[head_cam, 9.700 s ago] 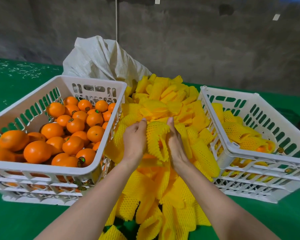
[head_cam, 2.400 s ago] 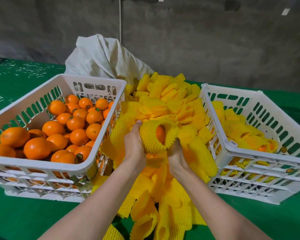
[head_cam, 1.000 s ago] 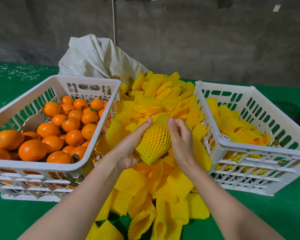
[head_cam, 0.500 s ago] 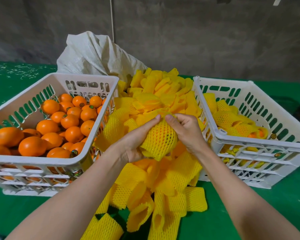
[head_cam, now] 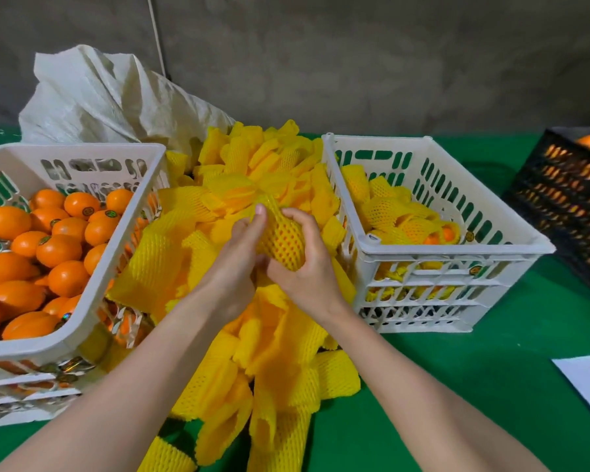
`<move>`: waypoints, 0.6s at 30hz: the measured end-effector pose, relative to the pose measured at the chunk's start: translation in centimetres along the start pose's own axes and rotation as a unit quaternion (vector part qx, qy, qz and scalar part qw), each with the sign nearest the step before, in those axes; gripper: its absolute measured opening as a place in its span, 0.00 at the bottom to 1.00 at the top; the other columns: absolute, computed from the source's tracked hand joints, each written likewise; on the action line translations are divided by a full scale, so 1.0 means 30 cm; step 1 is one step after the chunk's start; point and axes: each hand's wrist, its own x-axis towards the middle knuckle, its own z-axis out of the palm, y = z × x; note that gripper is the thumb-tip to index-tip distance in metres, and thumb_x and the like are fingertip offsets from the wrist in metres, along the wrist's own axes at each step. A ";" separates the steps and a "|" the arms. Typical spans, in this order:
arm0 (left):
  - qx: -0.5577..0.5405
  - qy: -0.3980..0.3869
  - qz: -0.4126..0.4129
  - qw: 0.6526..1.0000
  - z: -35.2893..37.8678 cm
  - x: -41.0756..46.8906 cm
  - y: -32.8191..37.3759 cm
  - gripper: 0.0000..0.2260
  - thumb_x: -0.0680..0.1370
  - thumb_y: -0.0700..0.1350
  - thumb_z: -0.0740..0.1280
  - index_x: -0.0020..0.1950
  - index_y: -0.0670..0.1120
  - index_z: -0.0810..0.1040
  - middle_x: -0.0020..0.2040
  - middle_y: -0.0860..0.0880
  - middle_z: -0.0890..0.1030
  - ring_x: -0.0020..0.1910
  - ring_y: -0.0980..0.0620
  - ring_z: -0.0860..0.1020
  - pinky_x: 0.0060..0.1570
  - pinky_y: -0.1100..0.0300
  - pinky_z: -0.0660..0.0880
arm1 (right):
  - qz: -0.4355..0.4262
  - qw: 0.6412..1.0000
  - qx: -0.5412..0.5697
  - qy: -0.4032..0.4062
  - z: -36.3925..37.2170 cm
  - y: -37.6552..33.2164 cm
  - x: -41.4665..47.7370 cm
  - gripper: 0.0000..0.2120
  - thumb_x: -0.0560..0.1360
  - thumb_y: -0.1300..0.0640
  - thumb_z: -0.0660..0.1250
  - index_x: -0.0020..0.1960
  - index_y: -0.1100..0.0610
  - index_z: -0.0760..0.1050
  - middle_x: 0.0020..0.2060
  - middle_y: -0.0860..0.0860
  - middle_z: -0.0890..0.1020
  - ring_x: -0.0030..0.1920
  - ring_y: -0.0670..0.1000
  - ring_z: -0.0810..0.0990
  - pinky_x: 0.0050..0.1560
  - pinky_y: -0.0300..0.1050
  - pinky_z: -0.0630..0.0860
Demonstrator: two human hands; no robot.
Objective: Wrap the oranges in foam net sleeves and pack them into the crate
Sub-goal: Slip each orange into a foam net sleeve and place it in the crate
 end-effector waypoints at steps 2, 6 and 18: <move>-0.019 -0.010 0.003 1.000 0.027 0.016 -0.005 0.22 0.81 0.56 0.54 0.69 0.45 0.70 0.62 0.45 0.79 0.59 0.49 0.78 0.60 0.52 0.74 | -0.011 0.999 -0.030 0.040 -0.029 -0.005 0.012 0.24 0.65 0.54 0.70 0.60 0.49 0.67 0.57 0.51 0.74 0.59 0.49 0.72 0.59 0.50 0.73; 0.012 -0.017 0.054 0.998 0.104 0.051 -0.036 0.18 0.84 0.48 0.51 0.68 0.41 0.69 0.58 0.52 0.78 0.53 0.64 0.78 0.54 0.66 0.74 | -0.039 0.986 -0.084 0.142 -0.143 0.005 0.070 0.23 0.65 0.50 0.72 0.57 0.45 0.67 0.55 0.50 0.73 0.57 0.46 0.72 0.54 0.34 0.70; 0.442 -0.110 0.254 0.853 0.313 0.191 -0.123 0.08 0.79 0.37 0.63 0.53 0.40 0.81 0.53 0.44 0.82 0.54 0.48 0.78 0.51 0.56 0.74 | 0.289 0.785 -0.544 0.063 -0.703 0.159 0.264 0.26 0.70 0.58 0.67 0.66 0.51 0.65 0.62 0.60 0.65 0.60 0.65 0.68 0.55 0.55 0.70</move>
